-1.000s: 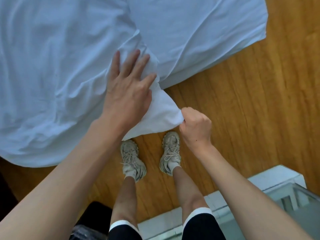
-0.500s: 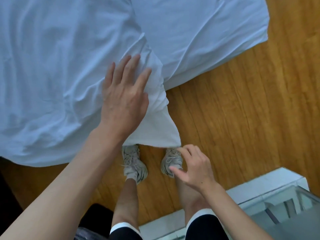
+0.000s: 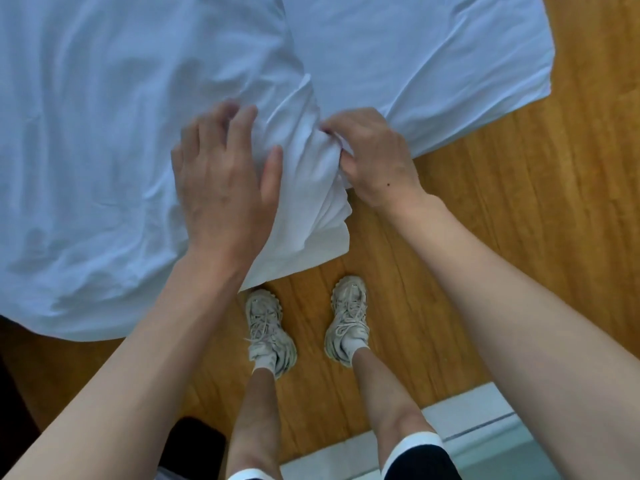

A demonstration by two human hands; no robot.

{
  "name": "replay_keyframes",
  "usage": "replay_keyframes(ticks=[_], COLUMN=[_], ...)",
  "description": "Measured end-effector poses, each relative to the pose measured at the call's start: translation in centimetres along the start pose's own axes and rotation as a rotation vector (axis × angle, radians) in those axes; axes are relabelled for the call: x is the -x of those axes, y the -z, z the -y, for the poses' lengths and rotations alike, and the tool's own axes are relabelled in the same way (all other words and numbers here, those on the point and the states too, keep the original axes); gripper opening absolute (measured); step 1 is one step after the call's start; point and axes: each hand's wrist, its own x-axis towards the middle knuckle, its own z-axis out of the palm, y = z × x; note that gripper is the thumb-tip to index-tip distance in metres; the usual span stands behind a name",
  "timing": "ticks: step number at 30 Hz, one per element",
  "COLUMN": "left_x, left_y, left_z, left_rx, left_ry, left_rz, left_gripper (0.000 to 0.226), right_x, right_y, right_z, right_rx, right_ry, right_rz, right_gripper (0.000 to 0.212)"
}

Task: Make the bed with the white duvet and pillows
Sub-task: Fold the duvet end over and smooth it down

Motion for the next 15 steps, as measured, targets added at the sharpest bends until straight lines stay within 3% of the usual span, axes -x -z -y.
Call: replay_keyframes(ticks=[1, 3, 7, 11, 15], left_x=[-0.7, -1.8, -3.0, -3.5, -3.3], left_y=[0.0, 0.0, 0.1, 0.4, 0.5], left_z=[-0.2, -0.5, -0.5, -0.3, -0.3], left_rx=[-0.007, -0.019, -0.052, -0.104, -0.077], left_ry=[0.031, 0.081, 0.135, 0.131, 0.119], left_rz=[0.013, 0.032, 0.046, 0.075, 0.091], left_gripper=[0.045, 0.046, 0.050, 0.051, 0.045], right_x=[0.1, 0.8, 4.3, 13.3, 25.4], right_y=[0.0, -0.2, -0.4, -0.5, -1.3], right_z=[-0.4, -0.5, -1.1, -2.1, -1.0], right_rx=[0.021, 0.059, 0.058, 0.095, 0.099], right_ry=[0.035, 0.092, -0.010, -0.073, -0.209], right_rz=[-0.023, -0.054, -0.130, 0.013, 0.190], right_gripper=[0.011, 0.023, 0.017, 0.012, 0.021])
